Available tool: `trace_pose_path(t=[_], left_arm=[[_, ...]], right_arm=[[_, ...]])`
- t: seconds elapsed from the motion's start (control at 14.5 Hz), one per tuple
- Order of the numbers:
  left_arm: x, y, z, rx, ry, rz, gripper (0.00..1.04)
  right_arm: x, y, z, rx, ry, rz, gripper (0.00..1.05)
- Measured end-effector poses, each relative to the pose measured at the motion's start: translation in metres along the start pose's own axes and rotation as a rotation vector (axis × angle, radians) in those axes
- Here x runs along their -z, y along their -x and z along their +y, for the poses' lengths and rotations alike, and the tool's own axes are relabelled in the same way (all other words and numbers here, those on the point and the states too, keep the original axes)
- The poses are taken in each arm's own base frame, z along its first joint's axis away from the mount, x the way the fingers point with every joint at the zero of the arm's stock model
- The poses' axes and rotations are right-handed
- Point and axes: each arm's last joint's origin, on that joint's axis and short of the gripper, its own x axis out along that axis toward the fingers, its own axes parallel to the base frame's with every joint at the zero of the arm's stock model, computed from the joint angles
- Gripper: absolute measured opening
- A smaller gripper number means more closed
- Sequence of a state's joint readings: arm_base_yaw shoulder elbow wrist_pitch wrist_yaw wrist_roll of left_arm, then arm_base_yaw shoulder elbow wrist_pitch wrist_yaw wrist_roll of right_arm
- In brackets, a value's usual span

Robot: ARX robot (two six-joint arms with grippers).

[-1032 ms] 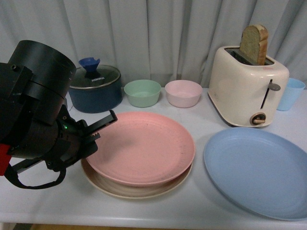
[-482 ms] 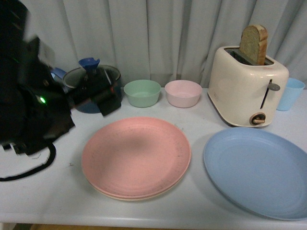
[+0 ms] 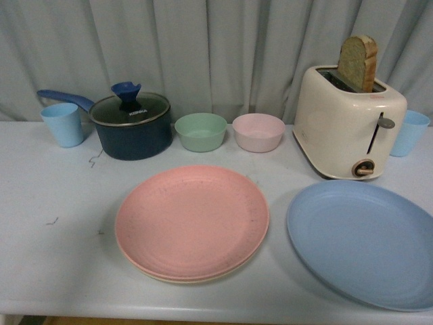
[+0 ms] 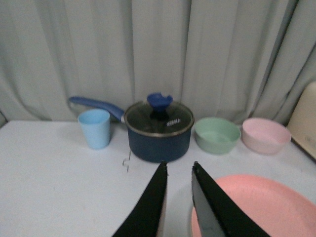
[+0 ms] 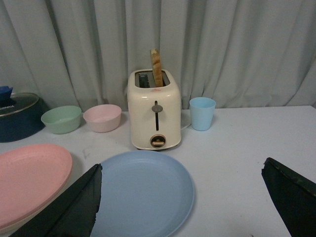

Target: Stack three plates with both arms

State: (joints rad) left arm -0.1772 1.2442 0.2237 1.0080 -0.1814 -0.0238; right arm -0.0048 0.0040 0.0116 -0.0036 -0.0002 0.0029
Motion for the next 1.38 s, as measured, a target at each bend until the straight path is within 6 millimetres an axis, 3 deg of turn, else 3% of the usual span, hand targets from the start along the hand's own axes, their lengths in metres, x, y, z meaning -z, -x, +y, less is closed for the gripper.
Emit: trace_pose_path(t=[0.07, 0.14, 0.28, 0.55, 1.38], left_arm=[[0.007, 0.012, 0.006, 0.006, -0.009, 0.029, 0.02], [0.007, 0.019, 0.011, 0.001, -0.004, -0.026, 0.02], [0.017, 0.035, 0.017, 0.003, -0.010, 0.025, 0.02], [0.013, 0.055, 0.034, -0.015, -0.007, 0.006, 0.02], [0.005, 0.088, 0.032, 0.005, -0.007, -0.023, 0.02]], right_arm=[[0.000, 0.000, 0.000, 0.000, 0.000, 0.000, 0.98], [0.000, 0.000, 0.000, 0.000, 0.000, 0.000, 0.98], [0.000, 0.000, 0.000, 0.000, 0.000, 0.000, 0.98], [0.000, 0.000, 0.000, 0.000, 0.000, 0.000, 0.98], [0.000, 0.000, 0.000, 0.000, 0.000, 0.000, 0.98]])
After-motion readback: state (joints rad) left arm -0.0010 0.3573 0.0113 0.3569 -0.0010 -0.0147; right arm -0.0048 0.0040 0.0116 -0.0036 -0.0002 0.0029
